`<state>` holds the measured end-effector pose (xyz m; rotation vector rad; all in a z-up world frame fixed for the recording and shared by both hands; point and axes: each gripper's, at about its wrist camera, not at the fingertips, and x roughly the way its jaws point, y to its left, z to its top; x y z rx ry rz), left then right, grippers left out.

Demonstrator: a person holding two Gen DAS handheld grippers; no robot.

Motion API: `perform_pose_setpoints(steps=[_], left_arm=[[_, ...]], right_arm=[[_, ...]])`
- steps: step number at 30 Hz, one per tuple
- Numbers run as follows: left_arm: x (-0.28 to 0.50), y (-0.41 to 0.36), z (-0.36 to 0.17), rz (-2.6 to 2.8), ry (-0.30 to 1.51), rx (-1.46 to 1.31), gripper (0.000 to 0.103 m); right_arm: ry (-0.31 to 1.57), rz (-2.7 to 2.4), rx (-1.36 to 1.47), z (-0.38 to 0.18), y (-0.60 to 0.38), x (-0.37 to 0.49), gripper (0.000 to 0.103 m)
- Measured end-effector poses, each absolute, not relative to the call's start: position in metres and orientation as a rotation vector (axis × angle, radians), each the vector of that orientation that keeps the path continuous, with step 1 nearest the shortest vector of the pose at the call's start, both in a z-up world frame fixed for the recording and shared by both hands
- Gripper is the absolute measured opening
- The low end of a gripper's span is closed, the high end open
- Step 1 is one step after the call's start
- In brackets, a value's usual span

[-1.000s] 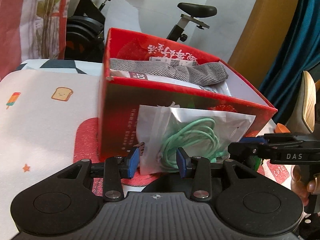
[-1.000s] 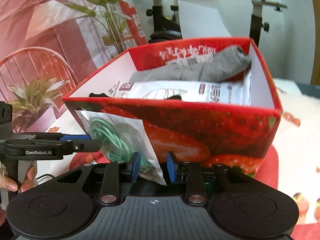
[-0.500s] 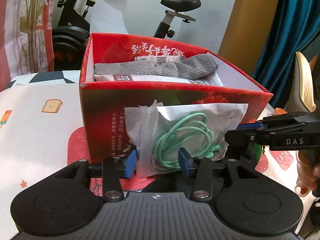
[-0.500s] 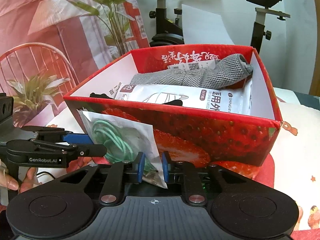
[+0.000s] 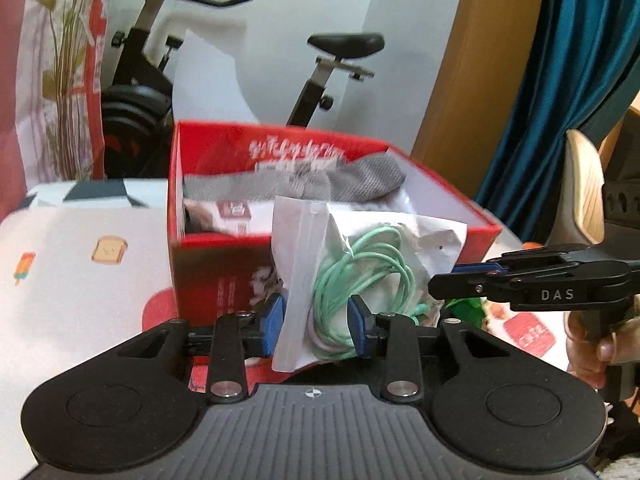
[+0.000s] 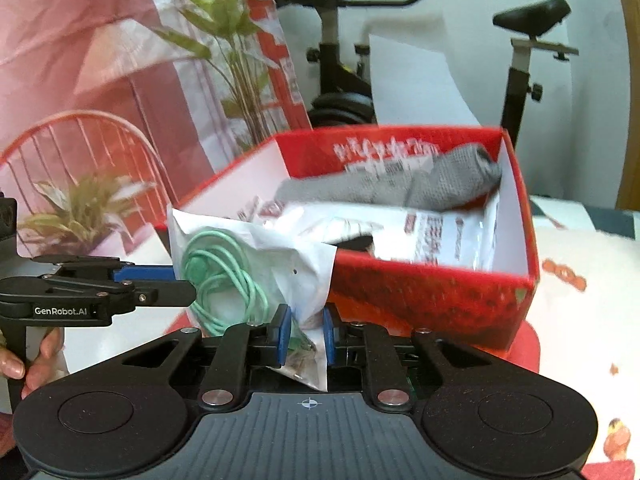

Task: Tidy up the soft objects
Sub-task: 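Lift the cable pouch with the left tool over the red box, then open the left tool to drop the cable pouch into the box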

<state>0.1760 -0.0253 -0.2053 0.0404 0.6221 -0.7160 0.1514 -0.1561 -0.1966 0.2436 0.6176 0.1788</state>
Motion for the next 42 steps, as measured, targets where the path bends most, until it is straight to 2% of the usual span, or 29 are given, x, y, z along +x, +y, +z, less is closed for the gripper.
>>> perform_pose_setpoints(steps=[11,20,32,42], left_arm=[[0.171,-0.024,-0.156,-0.718,0.487,-0.021,0.037],[0.192,-0.032,-0.142,-0.678,0.448,-0.034,0.037],[0.248,-0.047,-0.157,-0.599,0.553,0.007,0.037],[0.258,-0.049,-0.171,-0.579,0.609,0.066,0.037]], right_arm=[[0.496,0.218,0.221,-0.146,-0.156,0.158,0.016],[0.467,0.207,0.198,-0.126,-0.166,0.192,0.016],[0.607,0.17,0.245,-0.158,-0.178,0.264,0.016],[0.687,0.111,0.313,-0.189,-0.184,0.275,0.019]])
